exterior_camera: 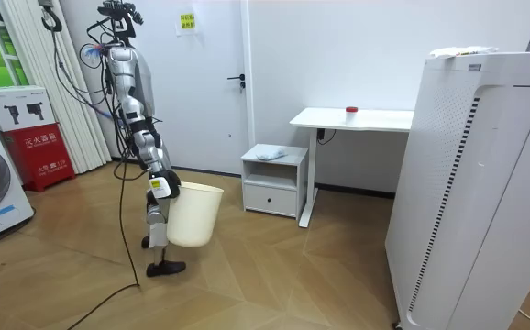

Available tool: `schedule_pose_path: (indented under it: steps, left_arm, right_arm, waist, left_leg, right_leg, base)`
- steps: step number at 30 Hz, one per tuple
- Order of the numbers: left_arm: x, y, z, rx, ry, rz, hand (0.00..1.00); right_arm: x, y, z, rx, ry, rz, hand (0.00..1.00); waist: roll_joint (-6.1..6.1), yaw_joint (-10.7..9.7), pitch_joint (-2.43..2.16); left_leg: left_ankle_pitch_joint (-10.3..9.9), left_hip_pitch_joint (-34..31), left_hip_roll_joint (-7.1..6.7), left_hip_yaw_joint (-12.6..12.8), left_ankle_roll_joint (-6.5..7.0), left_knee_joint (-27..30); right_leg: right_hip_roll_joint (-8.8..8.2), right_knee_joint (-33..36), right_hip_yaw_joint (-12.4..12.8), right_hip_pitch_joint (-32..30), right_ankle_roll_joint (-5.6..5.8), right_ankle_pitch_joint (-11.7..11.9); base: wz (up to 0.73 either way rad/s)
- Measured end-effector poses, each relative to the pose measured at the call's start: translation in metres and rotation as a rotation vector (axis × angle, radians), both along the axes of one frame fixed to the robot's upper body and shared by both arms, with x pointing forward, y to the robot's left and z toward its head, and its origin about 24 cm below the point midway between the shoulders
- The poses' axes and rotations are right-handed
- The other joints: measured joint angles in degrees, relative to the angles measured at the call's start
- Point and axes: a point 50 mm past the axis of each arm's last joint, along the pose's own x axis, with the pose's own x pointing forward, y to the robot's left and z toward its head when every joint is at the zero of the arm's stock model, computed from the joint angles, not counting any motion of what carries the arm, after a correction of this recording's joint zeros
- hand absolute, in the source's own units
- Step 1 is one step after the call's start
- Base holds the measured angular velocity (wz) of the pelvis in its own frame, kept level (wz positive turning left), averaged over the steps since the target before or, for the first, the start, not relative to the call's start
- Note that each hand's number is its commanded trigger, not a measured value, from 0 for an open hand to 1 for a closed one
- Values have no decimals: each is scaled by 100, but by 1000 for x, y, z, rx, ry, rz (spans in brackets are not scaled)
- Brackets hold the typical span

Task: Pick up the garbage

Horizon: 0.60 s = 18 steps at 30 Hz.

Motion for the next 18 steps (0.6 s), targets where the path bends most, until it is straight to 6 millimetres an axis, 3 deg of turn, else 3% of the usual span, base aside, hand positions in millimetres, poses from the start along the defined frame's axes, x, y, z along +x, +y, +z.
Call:
schedule_pose_path:
  steps: [2,8,18]
  left_arm:
    - [1,0,0,-2,-2,-1,0]
    - [-6,-3,-1,-25,33,-17,0]
    - [-19,-4,-2,-26,97,-30,0]
  right_arm:
    - [-1,0,0,-1,4,-2,100]
    - [-6,0,0,-4,15,-10,100]
    - [-7,0,-1,0,21,-12,100]
  waist:
    - [10,-3,-12]
    - [-2,-22,35]
    - [30,-13,12]
  left_leg:
    - [0,24,1,9,0,-1]
    - [-2,183,-3,18,-2,-10]
    - [-2,176,3,13,-3,23]
  right_leg:
    - [1,-4,-1,29,0,0]
    - [0,-41,-4,201,4,-22]
    - [0,-26,-34,219,0,-40]
  base:
    - [0]
    - [1]
    - [1]
